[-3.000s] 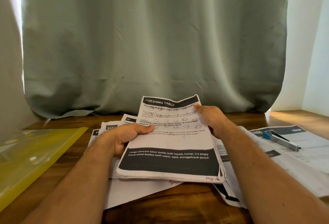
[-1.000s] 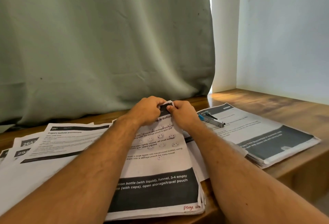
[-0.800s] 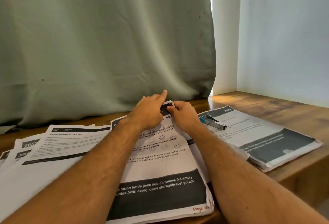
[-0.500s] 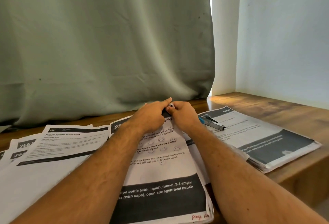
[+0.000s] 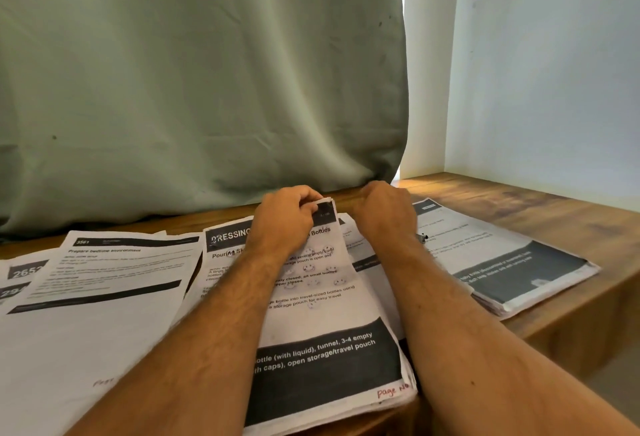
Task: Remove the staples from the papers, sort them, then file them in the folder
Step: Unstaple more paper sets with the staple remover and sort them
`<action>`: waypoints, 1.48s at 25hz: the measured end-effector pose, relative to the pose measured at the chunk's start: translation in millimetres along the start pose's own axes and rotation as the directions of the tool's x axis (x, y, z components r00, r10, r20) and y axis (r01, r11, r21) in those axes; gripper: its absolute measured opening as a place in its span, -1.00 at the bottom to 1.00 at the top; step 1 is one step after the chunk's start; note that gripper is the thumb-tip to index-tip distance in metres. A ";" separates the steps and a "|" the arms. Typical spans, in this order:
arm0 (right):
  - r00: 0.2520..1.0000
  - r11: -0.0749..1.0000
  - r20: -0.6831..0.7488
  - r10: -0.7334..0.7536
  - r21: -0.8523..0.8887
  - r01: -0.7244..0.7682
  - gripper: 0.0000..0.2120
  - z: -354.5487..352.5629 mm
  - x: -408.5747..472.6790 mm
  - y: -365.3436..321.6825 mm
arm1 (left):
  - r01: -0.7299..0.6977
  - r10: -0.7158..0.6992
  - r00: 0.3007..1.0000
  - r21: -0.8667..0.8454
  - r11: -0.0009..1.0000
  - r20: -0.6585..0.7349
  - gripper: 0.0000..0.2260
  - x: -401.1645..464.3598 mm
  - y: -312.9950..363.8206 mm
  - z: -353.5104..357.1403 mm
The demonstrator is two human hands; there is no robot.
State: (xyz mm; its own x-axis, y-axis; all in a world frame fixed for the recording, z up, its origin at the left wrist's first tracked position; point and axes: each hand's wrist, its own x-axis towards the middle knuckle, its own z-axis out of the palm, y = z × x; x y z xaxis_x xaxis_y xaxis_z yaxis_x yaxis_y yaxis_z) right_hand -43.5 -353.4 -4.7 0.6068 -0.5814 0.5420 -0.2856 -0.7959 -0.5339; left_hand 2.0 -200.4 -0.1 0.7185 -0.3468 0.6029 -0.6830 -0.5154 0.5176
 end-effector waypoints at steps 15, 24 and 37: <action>0.997 0.988 0.014 0.073 -0.136 -0.070 -0.66 -9.3 0.8 11.7 | -0.017 0.017 1.000 -0.043 0.999 -0.004 -0.86 -12.1 11.0 -9.3; 0.992 0.713 0.022 -0.122 0.698 0.072 -0.87 -5.5 -5.7 -9.8 | 0.032 -0.040 0.995 -0.094 0.995 -0.090 -0.85 -6.8 8.9 -15.1; 0.986 0.694 0.058 -0.157 0.717 0.068 -0.79 -2.8 -8.0 -17.5 | 0.007 -0.063 0.983 -0.307 0.952 -0.174 -0.94 -4.7 4.5 -18.1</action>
State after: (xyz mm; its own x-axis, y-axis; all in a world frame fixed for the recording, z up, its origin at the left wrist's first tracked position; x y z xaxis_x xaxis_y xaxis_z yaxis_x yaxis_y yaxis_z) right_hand -45.4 -335.3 2.2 0.6859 -0.4386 0.5806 0.3751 -0.4706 -0.7986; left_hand -6.8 -186.8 10.3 0.7264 -0.1716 0.6655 -0.6854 -0.2518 0.6833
